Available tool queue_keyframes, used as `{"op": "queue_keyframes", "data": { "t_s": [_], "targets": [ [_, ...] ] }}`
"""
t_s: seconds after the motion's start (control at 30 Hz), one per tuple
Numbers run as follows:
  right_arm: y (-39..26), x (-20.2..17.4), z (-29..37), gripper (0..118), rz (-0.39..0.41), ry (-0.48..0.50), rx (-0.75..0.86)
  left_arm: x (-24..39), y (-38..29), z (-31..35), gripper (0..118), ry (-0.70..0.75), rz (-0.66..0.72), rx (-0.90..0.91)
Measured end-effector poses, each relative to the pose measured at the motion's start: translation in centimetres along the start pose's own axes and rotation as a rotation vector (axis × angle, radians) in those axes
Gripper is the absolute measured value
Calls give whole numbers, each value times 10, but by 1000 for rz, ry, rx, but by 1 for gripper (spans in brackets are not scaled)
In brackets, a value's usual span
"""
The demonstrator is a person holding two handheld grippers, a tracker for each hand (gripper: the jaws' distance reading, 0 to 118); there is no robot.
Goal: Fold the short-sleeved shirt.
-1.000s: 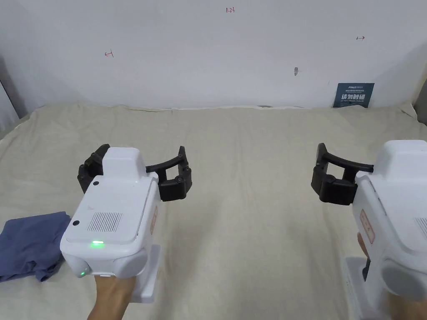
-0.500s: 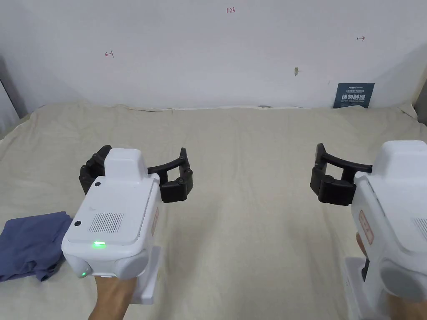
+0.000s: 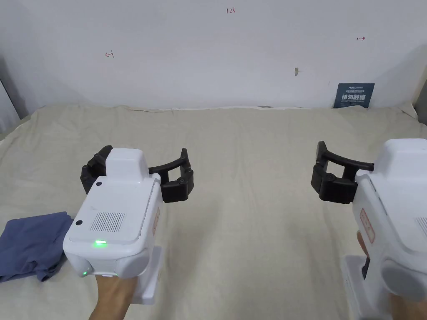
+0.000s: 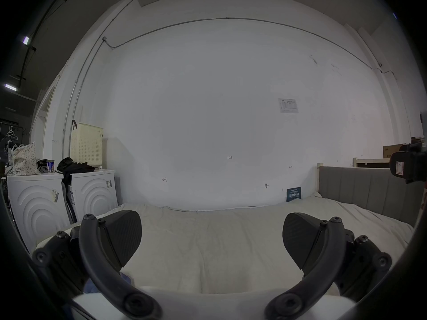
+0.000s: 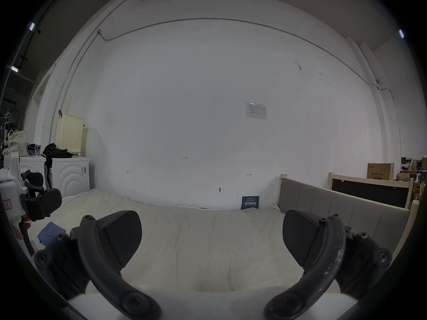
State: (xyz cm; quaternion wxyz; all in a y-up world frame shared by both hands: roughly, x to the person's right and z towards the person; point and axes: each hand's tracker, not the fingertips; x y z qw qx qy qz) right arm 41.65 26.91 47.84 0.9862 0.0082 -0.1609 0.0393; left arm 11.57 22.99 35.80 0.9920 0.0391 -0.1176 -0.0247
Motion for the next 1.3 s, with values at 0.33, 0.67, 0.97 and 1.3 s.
{"op": "queue_keyframes", "data": {
  "t_s": [0.33,0.67,0.97,1.3],
  "targets": [
    [1,-7,-15,118,-147,-112,-298,-4,0,0,118,1,18,-16],
    [4,-9,-32,118,-272,-78,-620,-11,1,0,118,7,15,-18],
    [3,-11,-33,118,-257,-52,-555,-17,1,-1,118,15,19,-15],
    [4,-12,-35,118,-237,-69,-495,-19,-1,-2,118,17,35,-18]
  ]
}}
